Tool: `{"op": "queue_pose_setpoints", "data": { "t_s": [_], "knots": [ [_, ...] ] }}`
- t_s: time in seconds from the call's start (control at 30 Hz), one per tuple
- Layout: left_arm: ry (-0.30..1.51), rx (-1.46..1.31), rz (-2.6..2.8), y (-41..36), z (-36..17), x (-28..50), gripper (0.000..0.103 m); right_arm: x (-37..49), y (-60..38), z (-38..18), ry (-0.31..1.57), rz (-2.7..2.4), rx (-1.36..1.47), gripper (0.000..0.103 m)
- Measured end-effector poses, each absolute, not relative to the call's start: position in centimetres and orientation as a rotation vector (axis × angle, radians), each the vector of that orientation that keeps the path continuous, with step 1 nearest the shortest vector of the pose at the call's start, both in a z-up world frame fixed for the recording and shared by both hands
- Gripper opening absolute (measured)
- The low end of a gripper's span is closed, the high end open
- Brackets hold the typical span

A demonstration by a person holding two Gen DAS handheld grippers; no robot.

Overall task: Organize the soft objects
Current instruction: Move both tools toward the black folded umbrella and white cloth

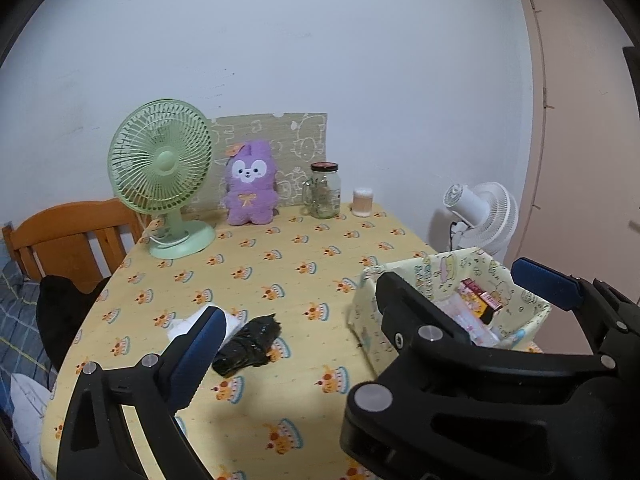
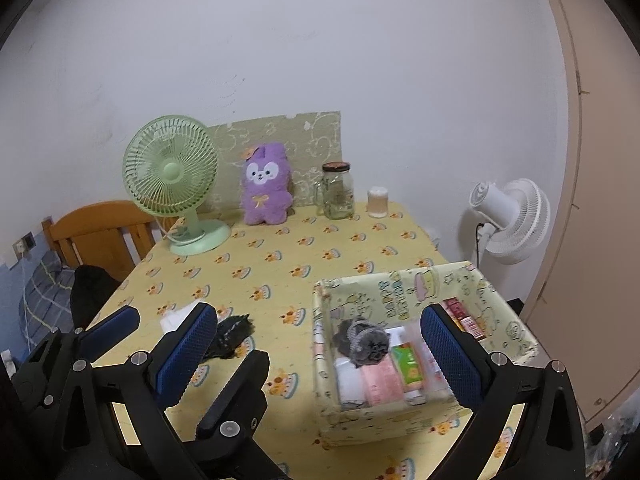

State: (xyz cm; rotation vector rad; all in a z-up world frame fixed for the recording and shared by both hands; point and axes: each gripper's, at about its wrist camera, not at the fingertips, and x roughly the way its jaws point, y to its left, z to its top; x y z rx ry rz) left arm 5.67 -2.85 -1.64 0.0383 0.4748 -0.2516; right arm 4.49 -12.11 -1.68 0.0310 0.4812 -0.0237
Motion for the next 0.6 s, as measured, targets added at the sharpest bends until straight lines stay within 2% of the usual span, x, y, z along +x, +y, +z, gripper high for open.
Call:
{"op": "queue_pose_setpoints", "data": {
  "t_s": [0.6],
  "knots": [
    [0.508,0.034,-0.193,1.3,-4.0,7.3,0.1,6.5,-7.9,-4.1,0.485,0.013,-0.003,0.103]
  ]
}}
